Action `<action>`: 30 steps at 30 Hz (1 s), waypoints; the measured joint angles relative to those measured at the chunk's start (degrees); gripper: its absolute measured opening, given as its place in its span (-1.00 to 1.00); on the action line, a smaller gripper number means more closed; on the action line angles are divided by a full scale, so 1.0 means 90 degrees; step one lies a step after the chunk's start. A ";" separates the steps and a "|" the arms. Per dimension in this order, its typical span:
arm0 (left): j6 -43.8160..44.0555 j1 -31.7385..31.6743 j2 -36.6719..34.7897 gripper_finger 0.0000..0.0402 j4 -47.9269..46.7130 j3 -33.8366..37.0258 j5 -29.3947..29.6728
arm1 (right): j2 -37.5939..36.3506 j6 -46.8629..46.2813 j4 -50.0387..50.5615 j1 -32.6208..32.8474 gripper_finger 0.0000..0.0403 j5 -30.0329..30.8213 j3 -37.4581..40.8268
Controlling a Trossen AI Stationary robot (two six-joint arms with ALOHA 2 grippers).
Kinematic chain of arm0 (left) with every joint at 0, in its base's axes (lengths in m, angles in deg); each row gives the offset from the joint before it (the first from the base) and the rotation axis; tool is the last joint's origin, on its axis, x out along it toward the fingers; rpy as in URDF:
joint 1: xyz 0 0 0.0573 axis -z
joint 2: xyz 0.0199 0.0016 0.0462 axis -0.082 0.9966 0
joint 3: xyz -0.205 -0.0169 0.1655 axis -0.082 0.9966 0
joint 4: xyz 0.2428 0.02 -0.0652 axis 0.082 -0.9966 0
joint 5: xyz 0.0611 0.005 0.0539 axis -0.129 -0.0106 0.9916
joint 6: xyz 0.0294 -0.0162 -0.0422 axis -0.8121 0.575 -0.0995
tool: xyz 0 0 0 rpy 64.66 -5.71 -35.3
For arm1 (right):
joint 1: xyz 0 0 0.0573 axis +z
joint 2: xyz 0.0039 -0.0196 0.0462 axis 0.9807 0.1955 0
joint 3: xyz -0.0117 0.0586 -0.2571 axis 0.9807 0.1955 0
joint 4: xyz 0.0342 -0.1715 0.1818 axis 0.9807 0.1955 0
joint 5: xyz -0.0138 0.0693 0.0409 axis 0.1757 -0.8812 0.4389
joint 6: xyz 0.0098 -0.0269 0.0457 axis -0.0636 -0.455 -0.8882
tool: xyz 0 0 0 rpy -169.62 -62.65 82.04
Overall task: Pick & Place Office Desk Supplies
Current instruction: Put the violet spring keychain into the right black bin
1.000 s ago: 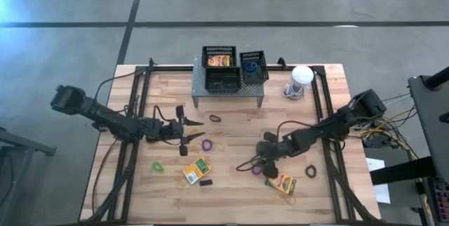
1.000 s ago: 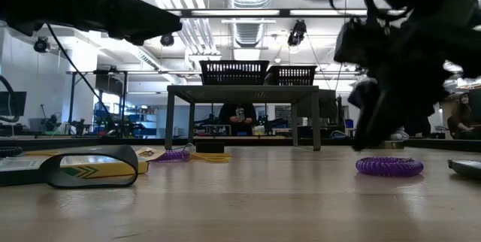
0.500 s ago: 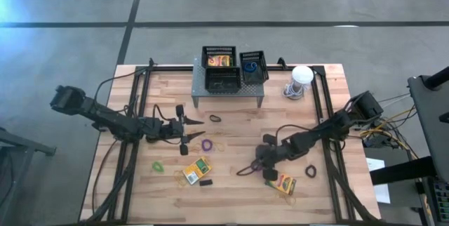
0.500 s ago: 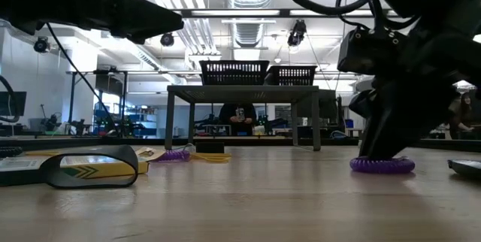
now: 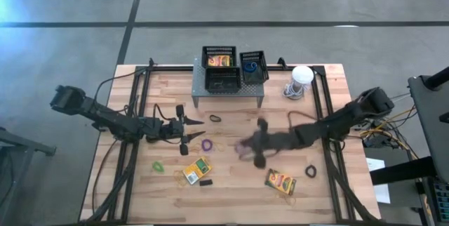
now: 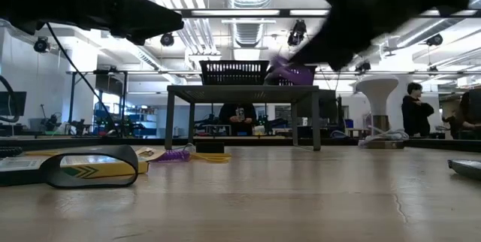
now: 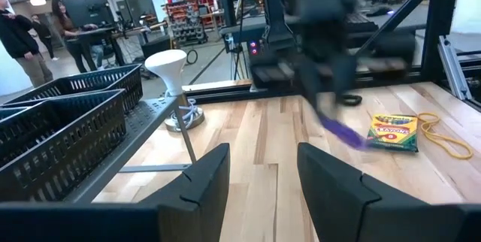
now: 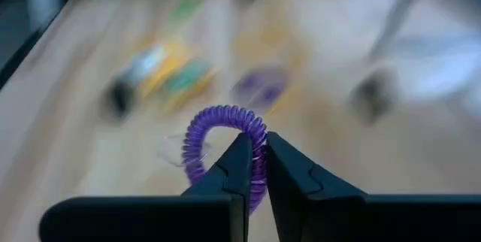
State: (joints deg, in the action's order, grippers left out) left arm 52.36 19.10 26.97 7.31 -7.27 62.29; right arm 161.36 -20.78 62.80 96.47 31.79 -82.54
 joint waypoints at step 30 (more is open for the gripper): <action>0.0068 -0.0032 -0.0002 -0.20 -0.0138 0.0000 -0.0002 | 0.1233 0.1268 0.7524 -0.6036 -0.89 -0.2576 -0.5662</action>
State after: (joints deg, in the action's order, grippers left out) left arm 52.98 18.81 26.95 6.07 -7.27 62.27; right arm 172.46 -9.37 130.51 42.15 8.60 -133.50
